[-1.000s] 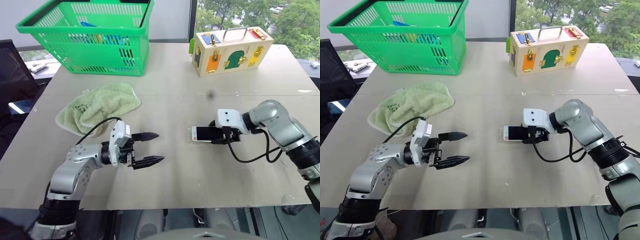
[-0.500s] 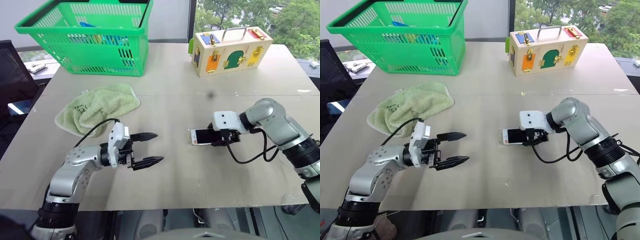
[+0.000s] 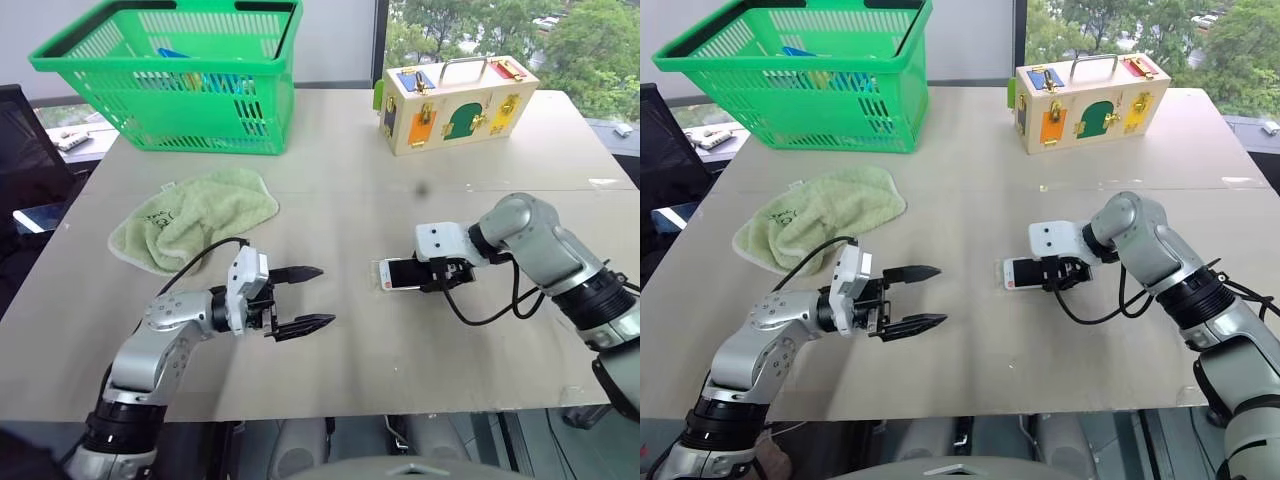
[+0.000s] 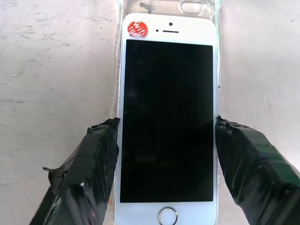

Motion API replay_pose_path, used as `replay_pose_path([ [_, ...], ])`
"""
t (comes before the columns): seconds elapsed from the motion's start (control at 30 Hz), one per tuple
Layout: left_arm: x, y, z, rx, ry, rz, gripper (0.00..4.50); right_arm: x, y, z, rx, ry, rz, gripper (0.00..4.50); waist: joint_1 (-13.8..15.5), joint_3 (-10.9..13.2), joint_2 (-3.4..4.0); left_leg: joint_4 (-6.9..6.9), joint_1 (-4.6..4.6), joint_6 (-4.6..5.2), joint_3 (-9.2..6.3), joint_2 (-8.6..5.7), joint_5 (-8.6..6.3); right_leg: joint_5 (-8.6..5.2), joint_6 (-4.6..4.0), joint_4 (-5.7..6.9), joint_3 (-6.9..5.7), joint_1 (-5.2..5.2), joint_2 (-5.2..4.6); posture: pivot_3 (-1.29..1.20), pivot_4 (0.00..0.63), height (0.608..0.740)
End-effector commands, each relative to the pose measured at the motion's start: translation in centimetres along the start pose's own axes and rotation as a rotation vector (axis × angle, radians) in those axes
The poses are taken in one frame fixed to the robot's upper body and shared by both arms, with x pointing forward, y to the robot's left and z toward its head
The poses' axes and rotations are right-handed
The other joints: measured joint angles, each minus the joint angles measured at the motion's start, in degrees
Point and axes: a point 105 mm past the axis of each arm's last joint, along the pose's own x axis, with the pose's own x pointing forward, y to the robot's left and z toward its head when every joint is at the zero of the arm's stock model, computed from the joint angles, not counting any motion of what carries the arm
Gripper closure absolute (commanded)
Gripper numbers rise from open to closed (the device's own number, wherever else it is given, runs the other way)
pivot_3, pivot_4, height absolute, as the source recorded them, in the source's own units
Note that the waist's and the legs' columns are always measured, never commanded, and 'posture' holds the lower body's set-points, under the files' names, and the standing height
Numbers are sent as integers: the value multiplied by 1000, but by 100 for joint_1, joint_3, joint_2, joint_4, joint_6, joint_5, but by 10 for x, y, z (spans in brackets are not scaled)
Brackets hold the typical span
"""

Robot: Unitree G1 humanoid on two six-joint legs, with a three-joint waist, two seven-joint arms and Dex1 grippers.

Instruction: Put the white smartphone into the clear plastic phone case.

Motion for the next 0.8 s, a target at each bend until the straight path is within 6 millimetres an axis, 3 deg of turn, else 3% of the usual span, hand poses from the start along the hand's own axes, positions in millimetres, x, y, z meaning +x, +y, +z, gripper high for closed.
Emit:
replay_pose_path([
  [0.03, 4, 1, 6, 38, -12, -7, 0, 10, 3, -6, -10, 29, 8, 1699, -12, -2, -2, 0, 4, 0, 1, 2, 0, 0, 0, 0, 0, 3, 0, 0, 150, 740],
  [0.13, 6, 2, 6, 42, -10, -8, 0, 12, 2, 0, -14, 4, 7, 1699, -22, -7, -9, 1, 8, 0, 4, 8, 0, 2, -2, 2, 2, 4, 3, 0, 150, 740],
  [0.2, 9, 3, 6, 50, 0, -8, 0, 7, 1, 5, -19, -28, -10, 643, -33, -7, -10, 0, 10, 0, 8, 20, 0, 3, -5, 3, 2, 3, 10, 0, 150, 740],
  [0.27, 11, 5, 4, 60, 21, 8, 0, -1, -2, 10, -29, -51, -47, 94, -16, -5, -5, -1, 6, -1, 8, 21, 0, 4, -6, 5, 2, -2, 11, 0, 150, 740],
  [0.53, 19, 9, 2, 62, 38, 9, 0, -43, 1, 34, 65, -187, -142, 94, 9, 2, -1, -16, -18, -2, 27, 17, -1, 14, 16, -3, 18, -28, 7, 0, 150, 740],
  [0.63, 21, 11, 2, 63, 39, 2, 0, -46, 6, 33, 102, -210, -143, 978, 11, 2, -2, -18, -18, -2, 31, 17, -1, 14, 15, -5, 21, -30, 6, 0, 150, 740],
  [0.8, 25, 16, -2, 70, 67, 1, 0, -54, 12, 26, 193, -229, -182, 3230, 4, 3, -2, -18, -18, -2, 37, 16, -1, 14, 14, -2, 28, -35, 7, 0, 150, 740],
])
